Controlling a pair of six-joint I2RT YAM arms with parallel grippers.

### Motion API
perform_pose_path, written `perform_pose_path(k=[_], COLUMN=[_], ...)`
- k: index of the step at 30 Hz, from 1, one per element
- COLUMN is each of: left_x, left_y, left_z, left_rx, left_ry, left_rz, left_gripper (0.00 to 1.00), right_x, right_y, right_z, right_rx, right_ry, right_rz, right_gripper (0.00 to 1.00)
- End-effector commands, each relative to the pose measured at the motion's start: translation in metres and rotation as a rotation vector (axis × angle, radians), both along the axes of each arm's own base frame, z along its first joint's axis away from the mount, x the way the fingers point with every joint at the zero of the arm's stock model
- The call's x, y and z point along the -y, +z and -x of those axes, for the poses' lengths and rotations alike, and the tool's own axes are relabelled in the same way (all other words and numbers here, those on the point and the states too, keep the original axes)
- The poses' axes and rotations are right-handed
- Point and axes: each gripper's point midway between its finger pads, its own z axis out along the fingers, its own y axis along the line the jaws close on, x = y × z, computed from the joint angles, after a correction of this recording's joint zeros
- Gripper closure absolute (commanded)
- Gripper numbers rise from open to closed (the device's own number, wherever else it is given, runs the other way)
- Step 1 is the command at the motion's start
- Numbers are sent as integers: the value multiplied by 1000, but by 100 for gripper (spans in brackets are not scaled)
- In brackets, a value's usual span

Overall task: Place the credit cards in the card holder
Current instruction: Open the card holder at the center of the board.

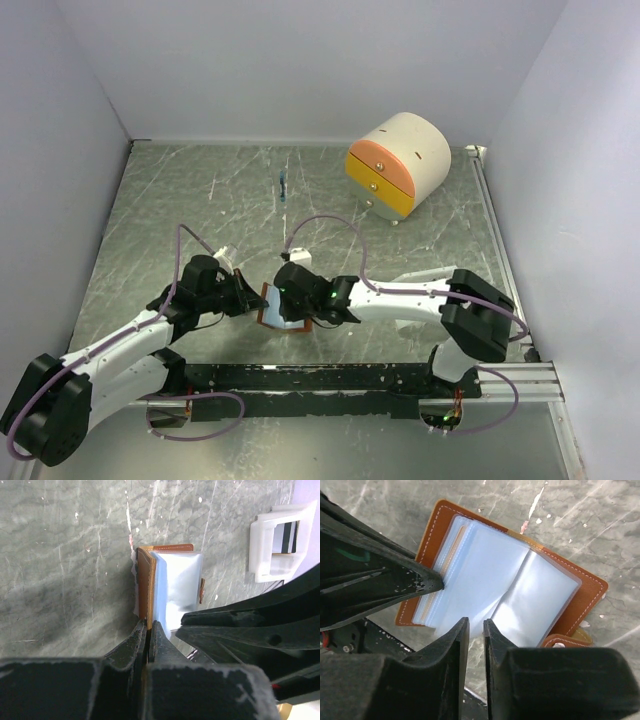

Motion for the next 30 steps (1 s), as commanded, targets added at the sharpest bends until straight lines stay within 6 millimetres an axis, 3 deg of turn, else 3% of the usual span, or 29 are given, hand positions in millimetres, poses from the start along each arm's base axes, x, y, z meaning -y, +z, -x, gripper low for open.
perform_pose_path(k=[1, 7, 12, 30], left_x=[2, 3, 4, 4], left_y=[10, 11, 12, 11], left_z=[-5, -5, -5, -4], left_rx=[37, 34, 39, 35], left_ry=[-1, -5, -4, -7], left_rz=[4, 11, 14, 18], left_gripper=[93, 93, 93, 93], right_x=[3, -3, -14, -23], right_y=[20, 36, 31, -2], right_z=[-3, -3, -2, -3], right_rx=[17, 28, 31, 5], right_ry=[-59, -52, -18, 8], right_rz=[-38, -74, -79, -6], right_gripper=[80, 72, 56, 58])
